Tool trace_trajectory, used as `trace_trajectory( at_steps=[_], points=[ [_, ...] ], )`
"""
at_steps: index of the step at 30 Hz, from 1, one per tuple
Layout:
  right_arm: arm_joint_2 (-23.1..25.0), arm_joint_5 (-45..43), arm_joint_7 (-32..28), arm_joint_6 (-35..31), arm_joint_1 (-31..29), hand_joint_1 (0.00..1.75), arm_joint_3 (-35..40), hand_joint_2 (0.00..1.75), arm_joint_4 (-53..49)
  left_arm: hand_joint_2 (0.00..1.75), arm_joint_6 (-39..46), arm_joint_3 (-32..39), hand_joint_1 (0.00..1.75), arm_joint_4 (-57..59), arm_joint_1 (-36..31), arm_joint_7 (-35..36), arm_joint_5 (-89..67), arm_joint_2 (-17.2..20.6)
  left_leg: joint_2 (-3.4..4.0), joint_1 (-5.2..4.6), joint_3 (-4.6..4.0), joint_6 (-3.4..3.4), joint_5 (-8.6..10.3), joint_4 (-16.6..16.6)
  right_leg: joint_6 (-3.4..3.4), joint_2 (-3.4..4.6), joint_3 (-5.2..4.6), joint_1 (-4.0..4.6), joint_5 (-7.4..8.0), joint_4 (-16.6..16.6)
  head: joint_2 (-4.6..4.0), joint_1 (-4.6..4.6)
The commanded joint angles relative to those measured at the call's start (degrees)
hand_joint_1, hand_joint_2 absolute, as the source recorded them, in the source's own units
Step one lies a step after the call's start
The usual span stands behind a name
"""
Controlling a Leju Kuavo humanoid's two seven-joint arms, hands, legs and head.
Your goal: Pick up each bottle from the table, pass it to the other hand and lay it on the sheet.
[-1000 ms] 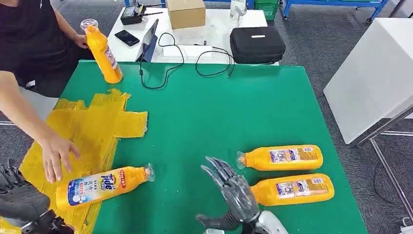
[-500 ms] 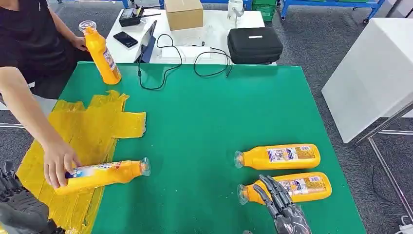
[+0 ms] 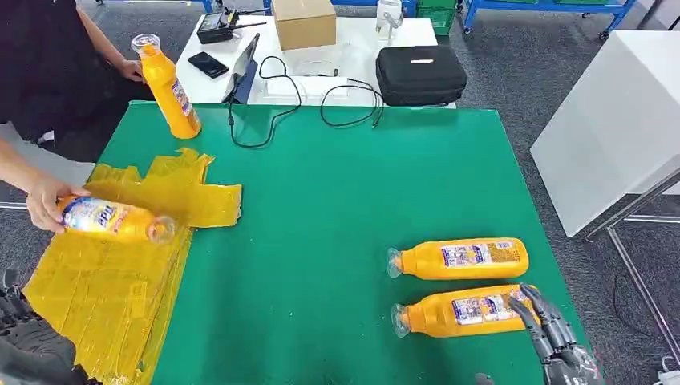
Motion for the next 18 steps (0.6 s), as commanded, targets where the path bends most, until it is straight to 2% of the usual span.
trace_trajectory(
  at_steps=[1, 3, 9, 11, 18],
  points=[
    [28.64, 1.23, -23.07, 34.11, -8.50, 0.00, -48.01, 1.75, 2.10, 0.00, -1.04, 1.12, 0.00, 3.77, -2.29, 0.30, 0.52, -0.36, -0.06, 0.02, 0.06, -0.11, 0.07, -0.10, -0.03, -0.14, 0.09, 0.01, 0.02, -0.07, 0.00, 0.02],
    [31.19, 3.38, -27.20, 40.82, -13.16, 0.00, -54.93, 1.75, 2.57, 0.00, -1.17, 0.95, 0.00, 3.97, -2.40, 0.30, 0.89, -0.07, 0.02, 0.05, 0.13, -0.13, 0.06, -0.10, -0.04, -0.09, 0.13, 0.04, 0.04, -0.09, 0.00, 0.00],
    [31.19, 3.38, -27.20, 40.82, -13.16, 0.00, -54.93, 1.75, 2.57, 0.00, -1.17, 0.95, 0.00, 3.97, -2.40, 0.30, 0.89, -0.07, -0.14, 0.09, 0.27, -0.15, 0.02, -0.08, -0.04, -0.26, 0.32, 0.09, -0.05, -0.12, 0.00, 0.02],
    [31.19, 3.38, -27.20, 40.82, -13.16, 0.00, -54.93, 1.75, 2.57, 0.00, -1.17, 0.95, 0.00, 3.97, -2.40, 0.30, 0.89, -0.07, 0.01, 0.06, 0.16, -0.09, 0.03, -0.07, -0.03, -0.05, 0.17, 0.05, 0.02, -0.08, 0.00, 0.02],
    [31.19, 3.38, -27.20, 40.82, -13.16, 0.00, -54.93, 1.75, 2.57, 0.00, -1.17, 0.95, 0.00, 3.97, -2.40, 0.30, 0.89, -0.07, 0.06, 0.08, 0.26, -0.17, -0.01, -0.08, -0.05, -0.07, 0.29, 0.07, -0.01, -0.10, 0.00, 0.02]
  ],
)
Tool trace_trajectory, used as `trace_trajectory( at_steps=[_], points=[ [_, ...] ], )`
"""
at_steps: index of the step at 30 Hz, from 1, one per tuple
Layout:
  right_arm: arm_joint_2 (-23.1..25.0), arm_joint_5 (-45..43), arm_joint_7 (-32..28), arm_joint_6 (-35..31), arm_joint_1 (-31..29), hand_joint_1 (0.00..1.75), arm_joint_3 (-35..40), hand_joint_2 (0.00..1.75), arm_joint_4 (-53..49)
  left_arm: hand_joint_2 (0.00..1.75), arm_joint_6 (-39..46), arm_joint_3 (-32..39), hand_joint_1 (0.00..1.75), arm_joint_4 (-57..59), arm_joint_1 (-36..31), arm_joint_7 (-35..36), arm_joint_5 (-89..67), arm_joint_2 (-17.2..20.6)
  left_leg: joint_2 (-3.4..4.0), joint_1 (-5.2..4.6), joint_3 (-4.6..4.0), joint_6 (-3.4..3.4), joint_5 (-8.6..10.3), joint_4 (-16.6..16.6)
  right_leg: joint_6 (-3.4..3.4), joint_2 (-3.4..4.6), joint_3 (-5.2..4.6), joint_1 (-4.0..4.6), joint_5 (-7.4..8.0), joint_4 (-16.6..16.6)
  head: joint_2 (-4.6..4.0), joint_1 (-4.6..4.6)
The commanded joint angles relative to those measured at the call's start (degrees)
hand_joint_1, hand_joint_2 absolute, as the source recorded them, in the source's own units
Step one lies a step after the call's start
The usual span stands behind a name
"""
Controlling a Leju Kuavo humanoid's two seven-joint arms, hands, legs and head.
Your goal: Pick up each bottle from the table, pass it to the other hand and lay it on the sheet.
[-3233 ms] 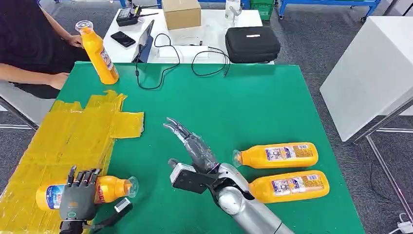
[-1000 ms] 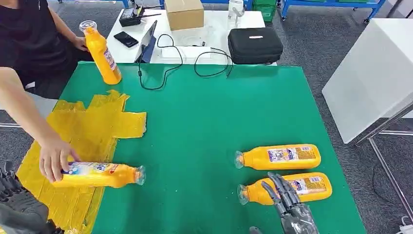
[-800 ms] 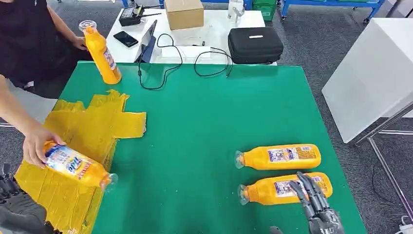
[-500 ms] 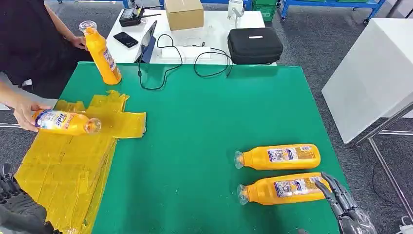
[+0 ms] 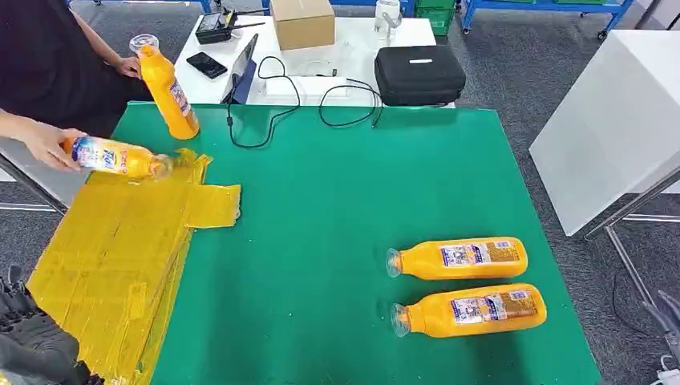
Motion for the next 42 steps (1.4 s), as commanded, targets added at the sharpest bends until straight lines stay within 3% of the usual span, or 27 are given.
trace_trajectory(
  at_steps=[1, 42],
  points=[
    [3.59, 0.03, -0.30, 0.59, -1.30, 0.00, -3.08, 1.75, 2.22, 0.00, -0.08, 0.78, 0.00, 3.21, -1.38, 0.26, 0.11, -0.04, 0.02, 0.04, 0.18, -0.13, -0.01, -0.08, -0.04, -0.06, 0.21, 0.04, -0.02, -0.10, 0.00, 0.00],
    [3.59, 0.03, -0.30, 0.59, -1.30, 0.00, -3.08, 1.75, 2.22, 0.00, -0.08, 0.78, 0.00, 3.21, -1.38, 0.26, 0.11, -0.04, 0.06, 0.03, 0.19, -0.12, -0.02, -0.07, -0.03, -0.02, 0.21, 0.03, -0.02, -0.10, 0.00, 0.00]
  ],
)
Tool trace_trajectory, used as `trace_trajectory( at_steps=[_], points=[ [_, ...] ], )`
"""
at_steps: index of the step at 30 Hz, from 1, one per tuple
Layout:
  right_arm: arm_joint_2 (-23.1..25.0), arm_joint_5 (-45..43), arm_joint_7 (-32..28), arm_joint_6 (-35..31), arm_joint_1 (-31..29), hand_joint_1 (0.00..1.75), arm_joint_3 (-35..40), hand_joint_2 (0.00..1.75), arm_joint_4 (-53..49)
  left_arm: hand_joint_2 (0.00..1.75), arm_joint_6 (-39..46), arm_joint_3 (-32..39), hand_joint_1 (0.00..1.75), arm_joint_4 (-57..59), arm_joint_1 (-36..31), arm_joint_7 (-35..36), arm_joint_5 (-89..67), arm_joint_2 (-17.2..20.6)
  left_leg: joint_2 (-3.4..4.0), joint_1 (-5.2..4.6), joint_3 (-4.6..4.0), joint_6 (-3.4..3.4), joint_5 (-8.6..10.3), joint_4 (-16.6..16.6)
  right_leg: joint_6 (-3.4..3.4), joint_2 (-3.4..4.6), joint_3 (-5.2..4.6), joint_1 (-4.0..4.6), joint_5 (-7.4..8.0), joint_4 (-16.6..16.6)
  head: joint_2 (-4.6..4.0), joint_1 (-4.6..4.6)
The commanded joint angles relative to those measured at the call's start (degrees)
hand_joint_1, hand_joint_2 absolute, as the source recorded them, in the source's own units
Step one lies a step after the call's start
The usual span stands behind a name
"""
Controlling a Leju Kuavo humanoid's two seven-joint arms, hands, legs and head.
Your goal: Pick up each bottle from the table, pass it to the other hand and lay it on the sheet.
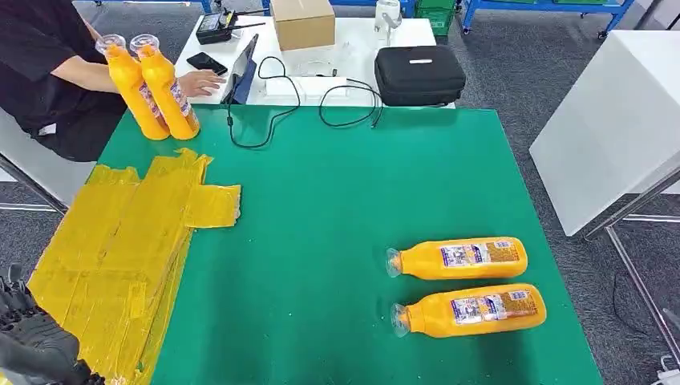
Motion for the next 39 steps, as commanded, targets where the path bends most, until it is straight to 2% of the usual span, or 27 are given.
trace_trajectory(
  at_steps=[1, 4, 5, 6, 7, 8, 9, 10, 11, 13, 15, 17, 22, 39],
  points=[
    [0.96, 0.00, -0.30, 0.57, -0.66, 0.00, -0.47, 1.75, 2.18, 0.00, -0.08, 0.76, 0.00, 3.12, -1.18, 0.26, 0.11, -0.04, 0.03, 0.02, 0.15, -0.11, -0.02, -0.06, -0.02, -0.03, 0.17, 0.02, -0.02, -0.09, 0.00, 0.00],
    [0.96, 0.00, -0.30, 0.57, -0.66, 0.00, -0.47, 1.75, 2.18, 0.00, -0.08, 0.76, 0.00, 3.12, -1.18, 0.26, 0.11, -0.04, 0.03, 0.02, 0.10, -0.09, 0.00, -0.06, -0.02, -0.03, 0.12, 0.02, 0.00, -0.08, 0.00, 0.00],
    [-6.24, 7.20, -0.91, 6.15, 2.06, 0.00, 6.73, 1.75, 5.35, 0.00, -3.65, -0.35, 0.00, 3.75, -1.57, 0.26, 2.77, 1.17, 0.02, 0.01, 0.10, -0.08, 0.00, -0.06, -0.01, -0.03, 0.11, 0.01, -0.01, -0.07, 0.00, 0.00],
    [-9.39, 17.60, 3.50, 1.18, -6.60, 0.00, 18.07, 1.75, 16.85, 0.00, -3.96, 0.42, 0.00, 5.66, -3.55, 0.26, 2.77, 1.41, 0.04, 0.03, 0.17, -0.12, -0.03, -0.07, -0.02, -0.03, 0.19, 0.03, -0.02, -0.10, 0.00, 0.00],
    [-12.59, 18.07, 6.93, -5.60, -11.83, 0.00, 24.88, 1.75, 27.44, 0.00, -3.69, 0.48, 0.00, 6.84, -4.75, 0.26, 2.62, 1.62, 0.39, 0.08, 0.24, -0.10, -0.02, -0.11, -0.01, 0.32, 0.20, 0.08, 0.12, -0.22, 0.00, 0.00],
    [-13.65, 17.70, 8.06, -7.22, -13.34, 0.00, 26.70, 1.75, 30.35, 0.00, -3.73, 0.62, 0.00, 7.26, -5.20, 0.26, 2.61, 1.64, 0.70, 0.21, 0.23, -0.08, 0.03, -0.24, -0.01, 0.65, 0.35, 0.21, 0.35, -0.46, 0.00, -0.02],
    [-13.65, 17.70, 8.06, -7.22, -13.34, 0.00, 26.70, 1.75, 30.35, 0.00, -3.73, 0.62, 0.00, 7.26, -5.20, 0.26, 2.61, 1.64, 1.09, 0.23, 0.29, -0.11, 0.09, -0.42, 0.01, 1.00, 0.95, 0.24, 0.54, -0.68, 0.00, -0.05],
    [-13.65, 17.70, 8.06, -7.22, -13.34, 0.00, 26.70, 1.75, 30.35, 0.00, -3.73, 0.62, 0.00, 7.26, -5.20, 0.26, 2.61, 1.64, 1.00, 0.25, 0.38, -0.11, 0.07, -0.46, 0.01, 0.91, 1.18, 0.27, 0.49, -0.70, 0.00, 0.02],
    [-13.65, 17.70, 8.06, -7.22, -13.34, 0.00, 26.70, 1.75, 30.35, 0.00, -3.73, 0.62, 0.00, 7.26, -5.20, 0.26, 2.61, 1.64, 0.58, 0.17, 0.18, -0.07, 0.01, -0.15, 0.00, 0.54, 0.94, 0.24, 0.27, -0.24, 0.00, 0.04],
    [-14.55, 16.35, 8.66, -7.91, -11.71, 0.00, 27.16, 1.75, 29.27, 0.00, -3.67, 0.47, 0.00, 7.03, -4.94, 0.26, 2.65, 1.71, 0.60, -0.01, 0.35, -0.01, 0.13, -0.15, -0.09, 0.47, 0.78, 0.01, 0.29, -0.17, 0.00, -0.04],
    [-14.55, 16.35, 8.66, -7.91, -11.71, 0.00, 27.16, 1.75, 29.27, 0.00, -3.67, 0.47, 0.00, 7.03, -4.94, 0.26, 2.65, 1.71, 0.34, 0.01, 0.42, -0.03, 0.18, -0.08, -0.14, 0.22, 0.37, 0.05, 0.23, -0.15, 0.00, 0.00],
    [-14.55, 16.35, 8.66, -7.91, -11.71, 0.00, 27.16, 1.75, 29.27, 0.00, -3.67, 0.47, 0.00, 7.03, -4.94, 0.26, 2.65, 1.71, 0.05, -0.03, 0.35, 0.03, 0.16, -0.09, 0.01, 0.09, 0.38, 0.02, 0.13, -0.15, 0.00, 0.00],
    [-14.55, 16.35, 8.66, -7.91, -11.71, 0.00, 27.16, 1.75, 29.27, 0.00, -3.67, 0.47, 0.00, 7.03, -4.94, 0.26, 2.65, 1.71, 0.13, -0.01, 0.41, 0.02, 0.13, -0.09, 0.05, 0.10, 1.06, 0.03, 0.10, -0.14, 0.00, 0.00],
    [-14.55, 16.35, 8.66, -7.91, -11.71, 0.00, 27.16, 1.75, 29.27, 0.00, -3.67, 0.47, 0.00, 7.03, -4.94, 0.26, 2.65, 1.71, 0.06, -0.05, 0.20, 0.04, 0.16, -0.06, 0.04, 0.07, 0.81, -0.02, 0.11, -0.05, 0.00, -0.02]
  ],
)
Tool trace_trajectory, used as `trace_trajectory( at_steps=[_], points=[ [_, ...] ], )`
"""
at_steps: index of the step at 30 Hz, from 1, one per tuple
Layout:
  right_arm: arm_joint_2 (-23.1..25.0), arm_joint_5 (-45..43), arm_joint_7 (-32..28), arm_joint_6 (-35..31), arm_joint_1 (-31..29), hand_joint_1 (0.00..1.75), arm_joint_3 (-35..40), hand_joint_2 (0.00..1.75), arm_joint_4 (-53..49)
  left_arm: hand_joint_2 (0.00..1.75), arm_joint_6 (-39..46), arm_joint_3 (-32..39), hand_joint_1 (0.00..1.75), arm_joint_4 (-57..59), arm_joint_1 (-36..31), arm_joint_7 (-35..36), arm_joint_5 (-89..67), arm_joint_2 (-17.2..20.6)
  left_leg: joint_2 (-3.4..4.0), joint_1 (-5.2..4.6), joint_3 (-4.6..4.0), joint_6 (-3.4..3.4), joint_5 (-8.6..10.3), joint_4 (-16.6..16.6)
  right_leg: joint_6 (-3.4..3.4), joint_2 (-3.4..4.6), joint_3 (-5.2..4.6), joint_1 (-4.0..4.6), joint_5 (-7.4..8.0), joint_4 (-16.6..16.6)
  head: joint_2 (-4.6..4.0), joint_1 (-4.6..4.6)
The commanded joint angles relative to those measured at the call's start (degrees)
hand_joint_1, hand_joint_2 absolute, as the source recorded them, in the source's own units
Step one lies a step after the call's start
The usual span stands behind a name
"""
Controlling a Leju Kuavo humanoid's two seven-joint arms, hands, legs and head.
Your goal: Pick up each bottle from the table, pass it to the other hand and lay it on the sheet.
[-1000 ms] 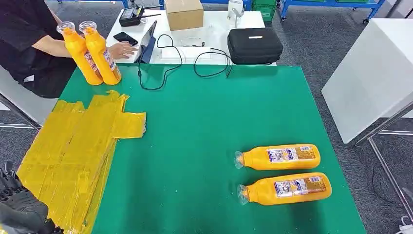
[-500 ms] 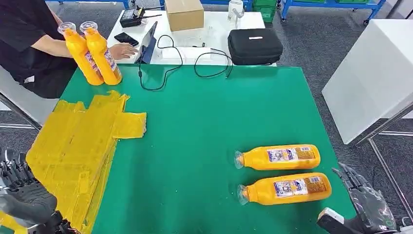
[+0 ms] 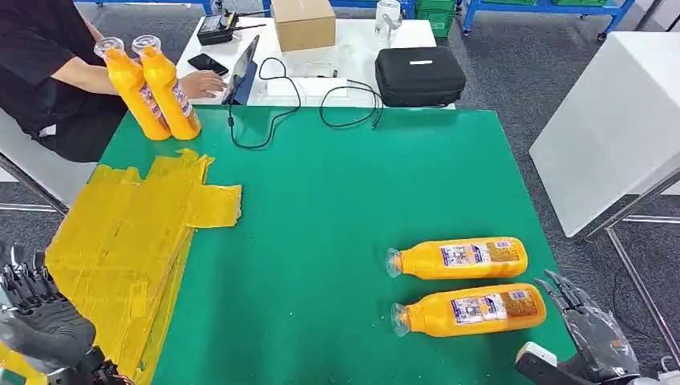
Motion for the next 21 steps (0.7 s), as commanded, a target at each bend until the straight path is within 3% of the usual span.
trace_trajectory(
  at_steps=[1, 6, 12, 21],
  points=[
    [0.10, -0.11, 0.16, -0.33, -1.38, 0.00, 1.37, 1.75, 3.50, 0.00, 0.02, 0.47, 0.00, 2.94, -1.50, 0.22, 0.15, 1.58, 0.11, 0.03, 0.12, -0.13, -0.01, -0.07, -0.03, 0.04, 0.13, 0.03, 0.01, -0.10, 0.00, -0.02],
    [0.10, -0.11, 0.16, -0.33, -1.38, 0.00, 1.37, 1.75, 3.50, 0.00, 0.02, 0.47, 0.00, 2.94, -1.50, 0.22, 0.15, 1.58, 0.12, 0.04, 0.11, -0.13, -0.01, -0.06, -0.03, 0.04, 0.12, 0.04, 0.02, -0.10, 0.00, 0.00],
    [-4.62, -4.33, 4.75, -1.84, 1.11, 0.00, 5.80, 1.75, 2.66, 0.00, -0.78, 1.01, 0.00, 1.54, -0.88, 0.22, 0.57, 1.37, 0.15, 0.03, 0.10, -0.13, -0.04, -0.02, -0.02, 0.06, 0.09, 0.02, 0.00, -0.06, 0.00, 0.00],
    [-7.86, -4.52, 9.33, -5.62, -4.50, 0.00, 16.18, 1.75, 11.70, 0.00, -1.42, 0.81, 0.00, 2.58, -1.74, 0.22, 0.33, 1.05, 0.28, 0.07, 0.14, -0.13, -0.01, -0.08, -0.04, 0.19, 0.12, 0.07, 0.08, -0.14, 0.00, -0.02]
  ],
)
